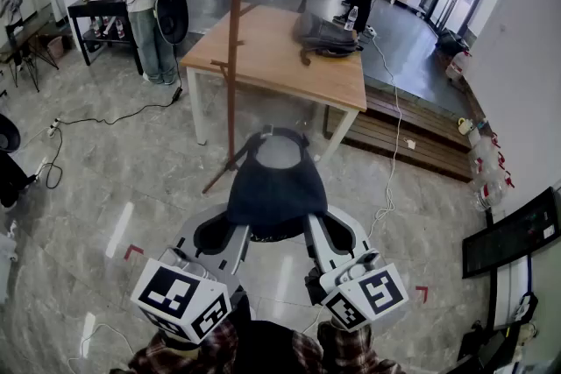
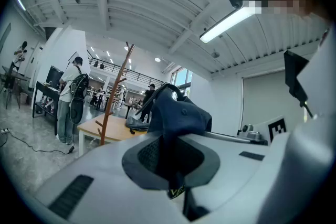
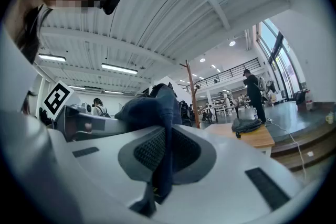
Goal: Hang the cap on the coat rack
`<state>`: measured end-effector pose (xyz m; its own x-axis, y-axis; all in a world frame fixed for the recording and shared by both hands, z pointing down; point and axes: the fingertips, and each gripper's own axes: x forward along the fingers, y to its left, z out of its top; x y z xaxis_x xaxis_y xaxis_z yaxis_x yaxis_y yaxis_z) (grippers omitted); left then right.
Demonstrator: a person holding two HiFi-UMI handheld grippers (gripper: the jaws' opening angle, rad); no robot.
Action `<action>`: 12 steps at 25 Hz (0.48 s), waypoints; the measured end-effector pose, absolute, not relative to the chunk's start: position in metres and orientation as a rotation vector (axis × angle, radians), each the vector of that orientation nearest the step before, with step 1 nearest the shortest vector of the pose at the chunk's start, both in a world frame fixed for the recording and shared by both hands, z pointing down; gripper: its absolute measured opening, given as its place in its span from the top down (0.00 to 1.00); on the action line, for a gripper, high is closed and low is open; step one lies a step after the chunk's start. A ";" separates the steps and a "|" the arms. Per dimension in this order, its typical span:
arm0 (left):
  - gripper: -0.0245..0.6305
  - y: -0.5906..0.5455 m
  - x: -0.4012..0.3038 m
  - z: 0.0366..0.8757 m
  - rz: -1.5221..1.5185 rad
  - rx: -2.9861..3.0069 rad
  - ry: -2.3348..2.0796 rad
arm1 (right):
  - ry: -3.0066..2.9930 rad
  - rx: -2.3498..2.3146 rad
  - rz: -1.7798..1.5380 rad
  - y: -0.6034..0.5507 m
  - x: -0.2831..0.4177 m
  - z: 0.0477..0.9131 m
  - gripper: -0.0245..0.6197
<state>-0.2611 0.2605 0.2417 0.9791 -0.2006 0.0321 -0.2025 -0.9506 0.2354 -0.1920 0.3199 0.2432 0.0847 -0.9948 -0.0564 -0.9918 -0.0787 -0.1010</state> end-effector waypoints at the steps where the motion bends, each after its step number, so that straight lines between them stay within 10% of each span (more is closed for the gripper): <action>1: 0.94 0.260 -0.257 0.247 0.018 2.887 -0.296 | 2.049 -2.227 -0.046 0.319 -0.188 0.248 0.93; 12: 0.94 0.163 -0.188 0.274 0.062 2.853 -0.294 | 2.058 -2.238 -0.111 0.221 -0.118 0.274 0.93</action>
<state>-0.1877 0.1629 0.2741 0.9785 -0.1941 0.0700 -0.2058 -0.9425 0.2633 -0.1182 0.2214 0.2743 0.0846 -0.9963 -0.0136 -0.9891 -0.0823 -0.1225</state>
